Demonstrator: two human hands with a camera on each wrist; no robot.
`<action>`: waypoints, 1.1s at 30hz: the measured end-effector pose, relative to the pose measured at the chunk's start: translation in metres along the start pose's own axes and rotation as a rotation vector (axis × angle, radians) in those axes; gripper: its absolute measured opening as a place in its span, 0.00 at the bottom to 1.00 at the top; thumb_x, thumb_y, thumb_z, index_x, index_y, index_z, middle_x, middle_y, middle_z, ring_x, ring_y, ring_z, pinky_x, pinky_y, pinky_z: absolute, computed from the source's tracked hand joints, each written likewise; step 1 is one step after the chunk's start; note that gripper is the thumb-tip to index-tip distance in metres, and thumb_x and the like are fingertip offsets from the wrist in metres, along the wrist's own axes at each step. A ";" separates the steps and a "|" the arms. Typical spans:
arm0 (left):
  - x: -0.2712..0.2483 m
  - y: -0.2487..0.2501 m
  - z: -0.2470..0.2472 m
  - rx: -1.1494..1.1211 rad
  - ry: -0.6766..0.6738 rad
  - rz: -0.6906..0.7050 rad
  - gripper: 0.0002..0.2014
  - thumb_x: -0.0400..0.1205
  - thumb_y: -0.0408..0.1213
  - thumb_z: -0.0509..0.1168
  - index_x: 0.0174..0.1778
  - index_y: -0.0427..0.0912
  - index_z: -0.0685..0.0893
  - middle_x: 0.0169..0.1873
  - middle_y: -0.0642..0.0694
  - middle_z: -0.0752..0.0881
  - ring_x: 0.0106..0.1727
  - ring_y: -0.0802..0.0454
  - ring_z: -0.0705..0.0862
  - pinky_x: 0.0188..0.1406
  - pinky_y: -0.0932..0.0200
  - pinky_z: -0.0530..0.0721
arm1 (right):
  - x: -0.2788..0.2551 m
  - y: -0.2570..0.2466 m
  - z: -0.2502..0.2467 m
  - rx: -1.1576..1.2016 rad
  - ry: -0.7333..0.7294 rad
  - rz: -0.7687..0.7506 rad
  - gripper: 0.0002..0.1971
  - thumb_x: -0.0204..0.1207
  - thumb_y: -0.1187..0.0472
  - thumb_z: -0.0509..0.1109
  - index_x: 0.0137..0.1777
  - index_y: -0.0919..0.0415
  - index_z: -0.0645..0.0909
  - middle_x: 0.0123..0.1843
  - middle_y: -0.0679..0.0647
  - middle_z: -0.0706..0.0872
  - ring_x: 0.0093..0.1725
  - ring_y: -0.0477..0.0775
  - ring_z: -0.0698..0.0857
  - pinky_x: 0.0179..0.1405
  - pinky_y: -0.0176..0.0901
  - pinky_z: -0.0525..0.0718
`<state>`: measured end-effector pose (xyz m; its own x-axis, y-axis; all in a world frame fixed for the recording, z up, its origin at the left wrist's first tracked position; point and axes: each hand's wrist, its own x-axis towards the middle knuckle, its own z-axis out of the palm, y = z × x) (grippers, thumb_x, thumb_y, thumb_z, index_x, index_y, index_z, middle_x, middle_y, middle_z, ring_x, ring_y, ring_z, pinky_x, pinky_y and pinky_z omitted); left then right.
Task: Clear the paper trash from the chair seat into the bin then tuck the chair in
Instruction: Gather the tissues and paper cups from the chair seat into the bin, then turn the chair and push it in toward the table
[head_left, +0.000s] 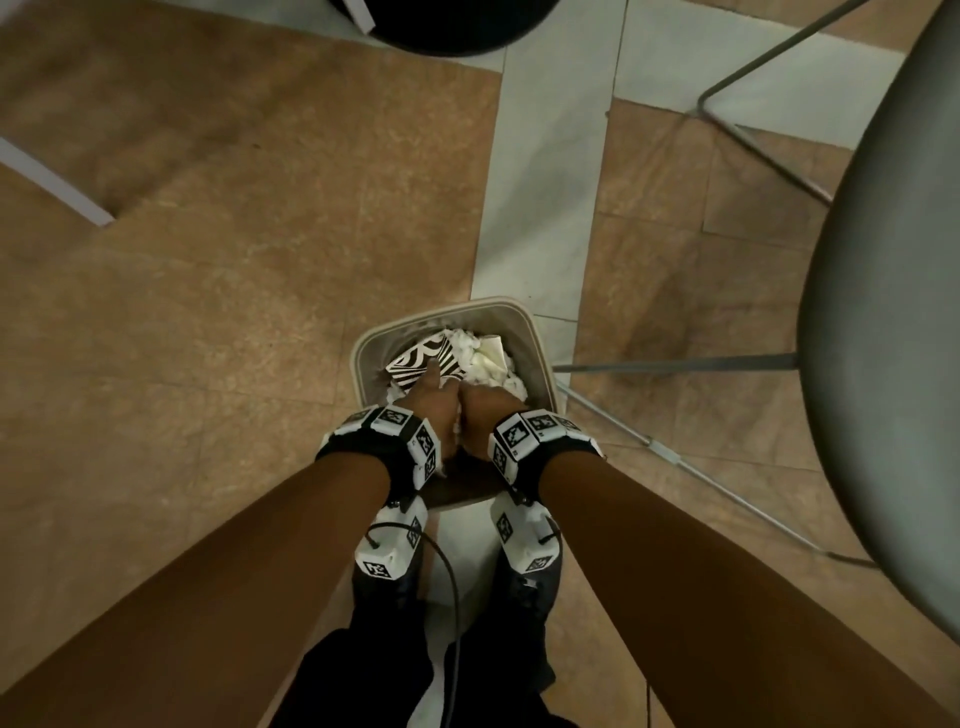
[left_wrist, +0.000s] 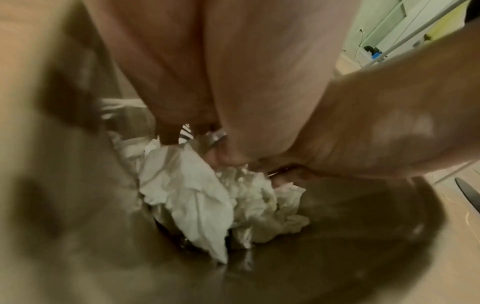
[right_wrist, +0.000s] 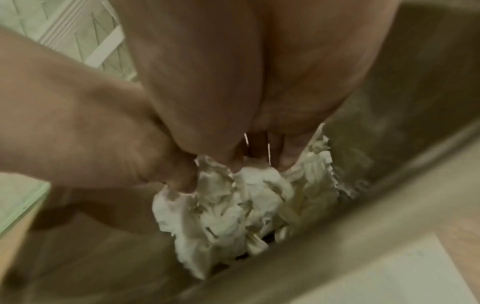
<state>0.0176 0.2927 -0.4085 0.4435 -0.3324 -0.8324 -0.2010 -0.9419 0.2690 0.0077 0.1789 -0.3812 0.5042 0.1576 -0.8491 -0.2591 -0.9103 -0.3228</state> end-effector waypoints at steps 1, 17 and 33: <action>-0.009 0.000 -0.005 -0.020 0.052 0.003 0.34 0.82 0.37 0.65 0.85 0.44 0.61 0.85 0.35 0.52 0.83 0.33 0.62 0.80 0.40 0.67 | -0.009 0.000 -0.006 0.002 0.028 0.000 0.26 0.83 0.60 0.64 0.79 0.65 0.66 0.77 0.63 0.73 0.77 0.63 0.72 0.76 0.49 0.68; -0.223 0.008 -0.104 -0.383 0.248 -0.055 0.38 0.81 0.35 0.65 0.87 0.49 0.56 0.77 0.44 0.76 0.74 0.41 0.78 0.71 0.52 0.77 | -0.224 -0.015 -0.071 0.324 0.138 0.093 0.28 0.78 0.48 0.65 0.76 0.57 0.70 0.73 0.59 0.79 0.69 0.62 0.79 0.67 0.49 0.76; -0.550 -0.085 -0.053 -0.389 0.074 -0.387 0.11 0.83 0.34 0.67 0.61 0.44 0.82 0.51 0.42 0.90 0.54 0.43 0.87 0.57 0.54 0.81 | -0.567 0.076 0.079 0.614 -0.209 0.526 0.34 0.72 0.33 0.70 0.73 0.53 0.76 0.70 0.53 0.82 0.70 0.56 0.81 0.63 0.38 0.75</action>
<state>-0.1629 0.5528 0.0522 0.4839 0.0522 -0.8736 0.3205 -0.9395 0.1214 -0.3633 0.0505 0.0421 0.0444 -0.1066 -0.9933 -0.8514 -0.5241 0.0182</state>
